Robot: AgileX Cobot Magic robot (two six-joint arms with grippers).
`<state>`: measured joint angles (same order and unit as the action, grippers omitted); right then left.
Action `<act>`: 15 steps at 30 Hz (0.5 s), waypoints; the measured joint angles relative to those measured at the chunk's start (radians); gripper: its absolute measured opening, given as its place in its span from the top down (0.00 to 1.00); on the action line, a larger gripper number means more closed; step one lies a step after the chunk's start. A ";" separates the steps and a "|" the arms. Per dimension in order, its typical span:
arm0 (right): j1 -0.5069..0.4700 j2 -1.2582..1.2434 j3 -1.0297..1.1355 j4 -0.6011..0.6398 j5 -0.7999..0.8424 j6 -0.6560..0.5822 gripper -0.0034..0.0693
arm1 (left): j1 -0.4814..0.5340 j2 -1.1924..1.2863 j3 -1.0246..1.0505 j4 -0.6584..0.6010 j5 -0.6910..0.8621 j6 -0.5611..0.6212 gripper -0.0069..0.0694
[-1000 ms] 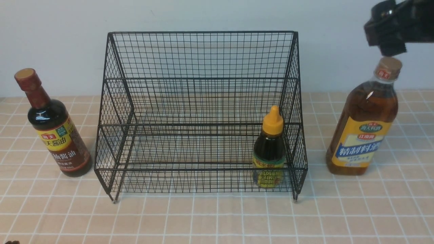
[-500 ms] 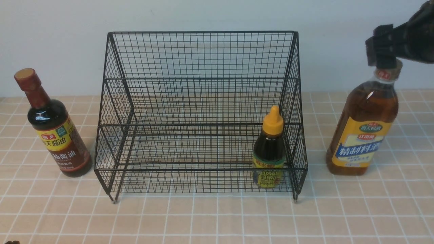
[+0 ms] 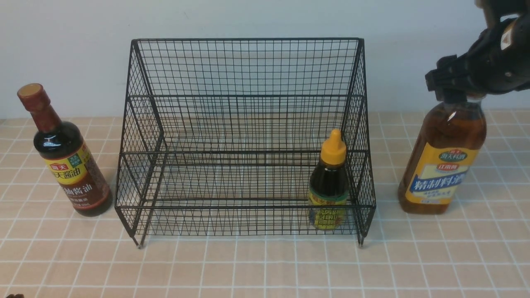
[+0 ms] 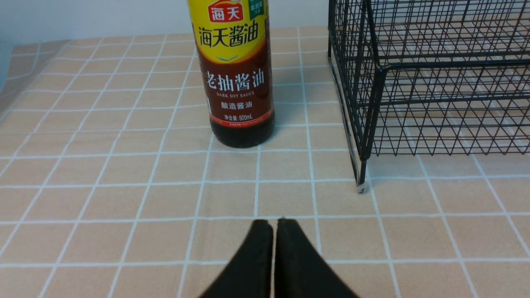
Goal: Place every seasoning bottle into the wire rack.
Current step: Use the right arm to grab the condiment bottle closest to it, then use the right arm to put the condiment bottle back on the shelf
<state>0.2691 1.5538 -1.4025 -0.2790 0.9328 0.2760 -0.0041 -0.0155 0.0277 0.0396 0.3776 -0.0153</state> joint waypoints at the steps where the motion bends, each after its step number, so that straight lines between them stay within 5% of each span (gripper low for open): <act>1: 0.000 0.000 0.000 -0.002 0.002 0.000 0.43 | 0.000 0.000 0.000 0.000 0.000 0.000 0.92; 2: -0.001 0.000 0.000 -0.005 0.005 -0.004 0.51 | 0.000 0.000 0.000 0.000 0.000 0.000 0.92; 15: -0.001 -0.047 0.013 0.016 0.026 -0.028 0.50 | 0.000 0.000 0.000 0.000 0.000 0.000 0.92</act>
<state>0.2683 1.5065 -1.3890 -0.2633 0.9586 0.2477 -0.0041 -0.0155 0.0277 0.0396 0.3776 -0.0153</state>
